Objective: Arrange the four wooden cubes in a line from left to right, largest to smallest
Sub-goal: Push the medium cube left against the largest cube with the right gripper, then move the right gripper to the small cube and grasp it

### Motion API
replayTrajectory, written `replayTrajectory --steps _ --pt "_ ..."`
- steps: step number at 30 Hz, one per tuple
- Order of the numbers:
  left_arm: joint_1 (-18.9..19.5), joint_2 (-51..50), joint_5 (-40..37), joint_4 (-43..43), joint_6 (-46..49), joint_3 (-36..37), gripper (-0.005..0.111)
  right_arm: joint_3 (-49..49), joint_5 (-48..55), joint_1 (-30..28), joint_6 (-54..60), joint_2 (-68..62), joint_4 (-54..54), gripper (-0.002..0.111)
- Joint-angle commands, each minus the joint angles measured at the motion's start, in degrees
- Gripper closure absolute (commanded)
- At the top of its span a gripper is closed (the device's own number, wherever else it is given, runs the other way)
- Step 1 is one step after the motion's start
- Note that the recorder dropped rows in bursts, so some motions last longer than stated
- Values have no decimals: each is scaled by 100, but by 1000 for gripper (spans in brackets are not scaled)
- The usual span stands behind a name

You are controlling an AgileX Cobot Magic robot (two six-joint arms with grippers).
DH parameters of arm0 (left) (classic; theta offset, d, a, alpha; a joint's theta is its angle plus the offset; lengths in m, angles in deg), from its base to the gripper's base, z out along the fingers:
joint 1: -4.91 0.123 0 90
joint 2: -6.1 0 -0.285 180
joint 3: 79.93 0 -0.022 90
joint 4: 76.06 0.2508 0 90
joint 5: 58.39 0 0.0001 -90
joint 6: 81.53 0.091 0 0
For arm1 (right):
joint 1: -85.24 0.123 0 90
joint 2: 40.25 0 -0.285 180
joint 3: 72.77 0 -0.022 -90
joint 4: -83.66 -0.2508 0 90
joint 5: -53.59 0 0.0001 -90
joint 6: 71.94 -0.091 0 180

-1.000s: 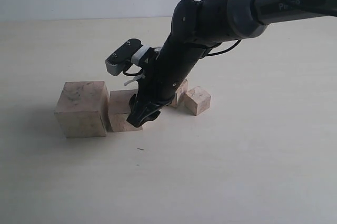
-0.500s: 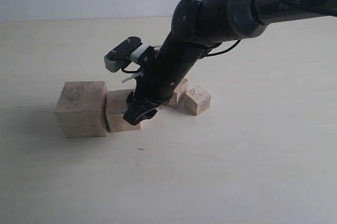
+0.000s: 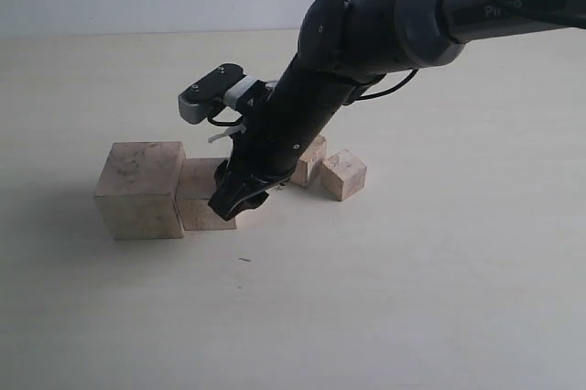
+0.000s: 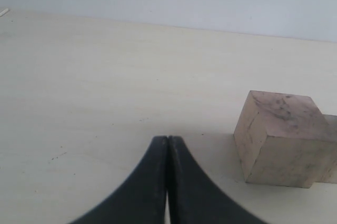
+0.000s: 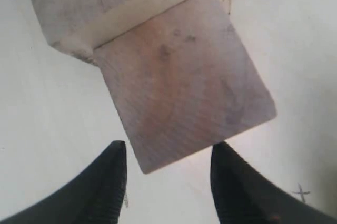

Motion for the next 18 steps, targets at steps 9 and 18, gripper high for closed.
replayTrajectory --steps 9,18 --pt "-35 32 47 16 -17 4 107 -39 187 8 -363 693 936 60" --pt "-35 32 47 16 -17 4 107 60 -701 8 -3719 992 4085 60"
